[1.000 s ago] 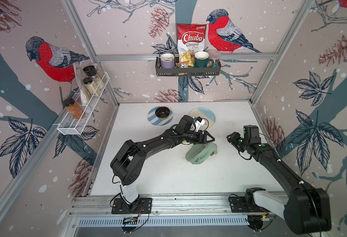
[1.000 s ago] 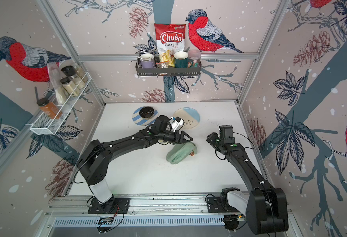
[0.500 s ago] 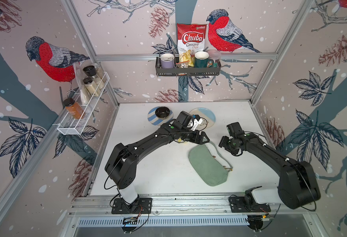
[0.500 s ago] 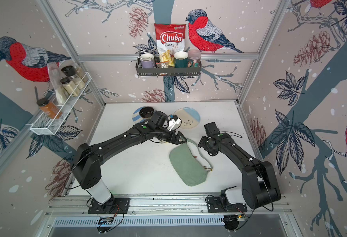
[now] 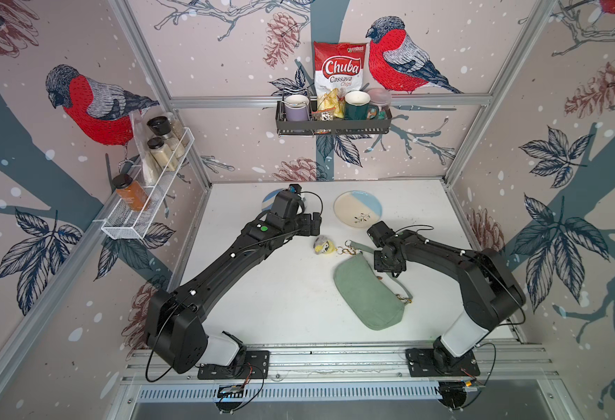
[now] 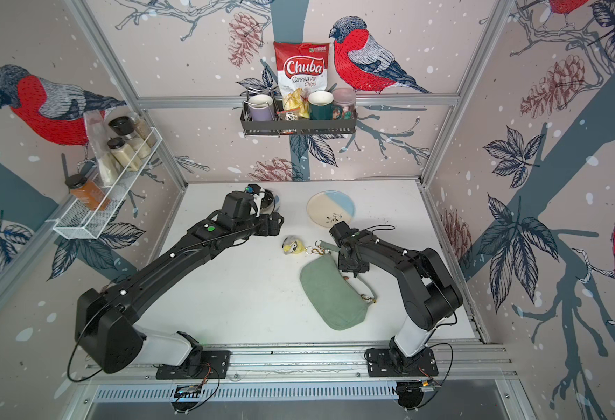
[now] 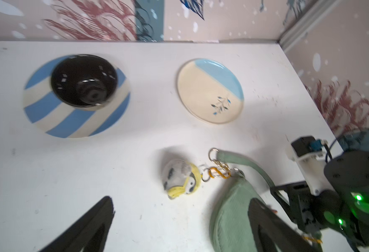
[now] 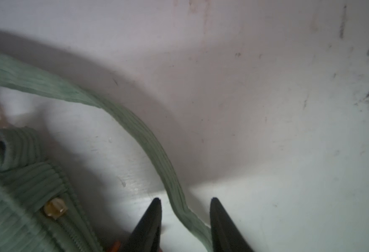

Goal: Remove the decoration from the bag
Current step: Pick up the bag from the center of the board.

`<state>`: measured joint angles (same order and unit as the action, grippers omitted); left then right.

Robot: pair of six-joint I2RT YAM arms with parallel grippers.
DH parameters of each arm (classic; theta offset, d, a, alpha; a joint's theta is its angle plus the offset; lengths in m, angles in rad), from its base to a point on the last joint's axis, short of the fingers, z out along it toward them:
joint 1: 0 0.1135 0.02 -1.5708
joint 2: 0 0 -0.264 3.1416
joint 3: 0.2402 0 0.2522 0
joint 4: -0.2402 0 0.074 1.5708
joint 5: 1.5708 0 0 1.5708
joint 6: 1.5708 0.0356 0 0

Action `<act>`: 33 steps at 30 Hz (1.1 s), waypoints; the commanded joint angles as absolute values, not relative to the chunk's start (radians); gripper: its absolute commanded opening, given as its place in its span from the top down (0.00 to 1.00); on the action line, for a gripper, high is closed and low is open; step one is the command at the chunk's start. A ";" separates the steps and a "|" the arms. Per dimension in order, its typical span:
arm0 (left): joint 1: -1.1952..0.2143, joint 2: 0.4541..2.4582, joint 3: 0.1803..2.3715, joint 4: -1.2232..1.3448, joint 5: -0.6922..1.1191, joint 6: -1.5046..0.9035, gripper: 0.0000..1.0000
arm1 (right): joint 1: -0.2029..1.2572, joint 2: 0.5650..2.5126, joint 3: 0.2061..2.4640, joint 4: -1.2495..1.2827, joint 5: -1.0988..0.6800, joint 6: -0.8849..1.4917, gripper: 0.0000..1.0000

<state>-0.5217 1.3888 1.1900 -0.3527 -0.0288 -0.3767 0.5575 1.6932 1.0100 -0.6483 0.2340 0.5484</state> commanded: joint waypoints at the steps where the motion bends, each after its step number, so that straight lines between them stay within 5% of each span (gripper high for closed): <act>1: -0.452 1.335 1.123 -0.218 -0.004 -0.448 0.05 | 0.555 1.727 1.033 -0.607 0.255 0.496 0.77; 5: -0.429 1.330 1.136 -0.270 0.092 -0.369 0.11 | 0.560 1.731 1.077 -0.572 0.243 0.430 1.00; 22: -0.479 1.111 0.913 -0.165 0.403 -0.087 0.09 | 0.773 1.311 1.196 -0.492 0.092 0.163 1.00; 33: -0.644 1.142 0.987 -0.240 0.550 0.025 0.04 | 0.772 1.170 1.241 -0.397 0.001 0.344 1.00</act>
